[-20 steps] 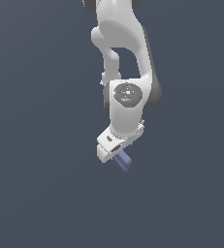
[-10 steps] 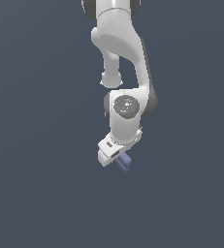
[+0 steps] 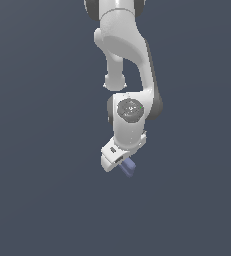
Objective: Pick up the object and move it to a goal position.
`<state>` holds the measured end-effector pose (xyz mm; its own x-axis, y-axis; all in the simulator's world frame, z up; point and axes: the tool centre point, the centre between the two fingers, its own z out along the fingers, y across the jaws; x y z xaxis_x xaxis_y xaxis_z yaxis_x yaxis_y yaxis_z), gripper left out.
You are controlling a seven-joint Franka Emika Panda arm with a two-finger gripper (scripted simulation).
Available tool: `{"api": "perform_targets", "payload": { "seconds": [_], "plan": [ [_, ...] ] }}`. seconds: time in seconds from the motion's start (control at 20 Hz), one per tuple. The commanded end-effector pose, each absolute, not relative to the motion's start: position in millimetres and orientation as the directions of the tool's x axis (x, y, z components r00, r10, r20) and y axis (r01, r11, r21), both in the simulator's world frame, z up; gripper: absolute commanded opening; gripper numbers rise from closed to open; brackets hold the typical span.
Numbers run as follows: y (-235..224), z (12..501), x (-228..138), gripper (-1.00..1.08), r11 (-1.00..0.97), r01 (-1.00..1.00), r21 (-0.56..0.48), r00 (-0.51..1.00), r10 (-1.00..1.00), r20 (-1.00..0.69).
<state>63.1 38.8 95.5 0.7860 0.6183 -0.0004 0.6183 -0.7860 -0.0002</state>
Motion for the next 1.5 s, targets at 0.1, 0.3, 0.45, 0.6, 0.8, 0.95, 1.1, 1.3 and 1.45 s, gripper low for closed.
{"api": "perform_targets", "payload": {
  "seconds": [0.1,0.3,0.45,0.6,0.8,0.95,1.1,1.3,1.45],
  "plan": [
    [39,96,63,-1.00,-0.786,0.618,0.000,0.786,0.618,0.000],
    [37,101,62,-1.00,-0.786,0.618,0.000,0.786,0.618,0.000],
    [35,111,61,-1.00,-0.786,0.618,0.000,0.786,0.618,0.000],
    [30,127,59,-1.00,-0.786,0.618,0.000,0.786,0.618,0.000],
    [21,158,55,-1.00,-0.786,0.619,0.000,0.786,0.619,0.000],
    [13,188,51,-1.00,-0.786,0.619,0.000,0.786,0.619,0.000],
    [3,222,46,-1.00,-0.785,0.619,0.000,0.785,0.619,0.000],
    [-10,269,41,-1.00,-0.785,0.619,-0.001,0.785,0.619,0.000],
    [-20,303,37,-1.00,-0.785,0.619,-0.001,0.785,0.619,0.001]
  ]
}}
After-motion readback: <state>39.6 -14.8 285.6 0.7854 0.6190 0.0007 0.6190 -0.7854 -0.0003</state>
